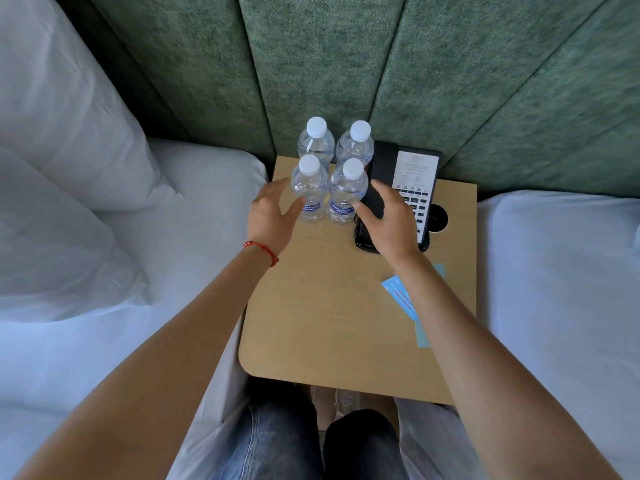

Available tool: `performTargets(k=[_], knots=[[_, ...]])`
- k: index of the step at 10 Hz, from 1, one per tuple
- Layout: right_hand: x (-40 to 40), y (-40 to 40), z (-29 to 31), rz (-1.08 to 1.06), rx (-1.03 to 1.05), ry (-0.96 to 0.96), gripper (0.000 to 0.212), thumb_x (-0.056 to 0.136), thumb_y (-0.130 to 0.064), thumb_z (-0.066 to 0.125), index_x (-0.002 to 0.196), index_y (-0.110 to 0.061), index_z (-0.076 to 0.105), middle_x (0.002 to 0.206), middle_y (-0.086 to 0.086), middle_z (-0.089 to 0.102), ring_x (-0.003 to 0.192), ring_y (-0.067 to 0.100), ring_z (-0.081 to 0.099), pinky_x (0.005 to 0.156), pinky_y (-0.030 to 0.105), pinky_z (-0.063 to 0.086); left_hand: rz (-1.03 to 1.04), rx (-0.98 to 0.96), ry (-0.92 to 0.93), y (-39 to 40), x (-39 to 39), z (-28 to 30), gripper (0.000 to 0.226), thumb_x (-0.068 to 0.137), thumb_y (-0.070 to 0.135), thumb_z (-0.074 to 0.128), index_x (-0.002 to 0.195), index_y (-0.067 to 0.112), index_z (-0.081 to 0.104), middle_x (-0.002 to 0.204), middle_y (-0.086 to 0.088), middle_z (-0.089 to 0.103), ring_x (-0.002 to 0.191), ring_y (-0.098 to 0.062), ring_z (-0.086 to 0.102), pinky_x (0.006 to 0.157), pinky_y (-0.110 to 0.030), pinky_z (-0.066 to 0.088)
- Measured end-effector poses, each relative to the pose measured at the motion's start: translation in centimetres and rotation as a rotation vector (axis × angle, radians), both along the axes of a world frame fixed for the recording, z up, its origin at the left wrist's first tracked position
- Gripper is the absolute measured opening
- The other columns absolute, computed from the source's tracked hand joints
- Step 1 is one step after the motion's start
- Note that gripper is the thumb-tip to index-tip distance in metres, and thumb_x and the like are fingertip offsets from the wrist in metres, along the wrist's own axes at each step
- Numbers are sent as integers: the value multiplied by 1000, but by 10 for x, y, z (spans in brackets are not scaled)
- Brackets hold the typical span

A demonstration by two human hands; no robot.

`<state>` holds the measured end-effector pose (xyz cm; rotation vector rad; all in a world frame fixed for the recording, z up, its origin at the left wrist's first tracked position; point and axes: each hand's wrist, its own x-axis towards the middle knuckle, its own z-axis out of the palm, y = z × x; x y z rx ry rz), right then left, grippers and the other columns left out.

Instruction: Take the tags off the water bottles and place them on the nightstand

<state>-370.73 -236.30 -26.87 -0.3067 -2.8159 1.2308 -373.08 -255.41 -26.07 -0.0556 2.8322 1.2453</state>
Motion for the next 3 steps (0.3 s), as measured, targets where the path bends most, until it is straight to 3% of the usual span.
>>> performTargets(k=[2,3], knots=[[40,11,16,33,66,-4,48,88,-35,58,127,-9,52,136,8,52,126,21,47,100,31,38,-164,-121,20,6,40,12,49,86,23,62,128,3,48,130,-19,51,126,-34,41,106,-42,33],[64,17,26,8,89,0,46,88,-33,58,126,-8,53,135,7,53,125,20,48,99,34,40,-182,-168,47,11,64,20,50,85,24,62,129,3,47,132,-19,49,127,-32,40,104,-40,33]])
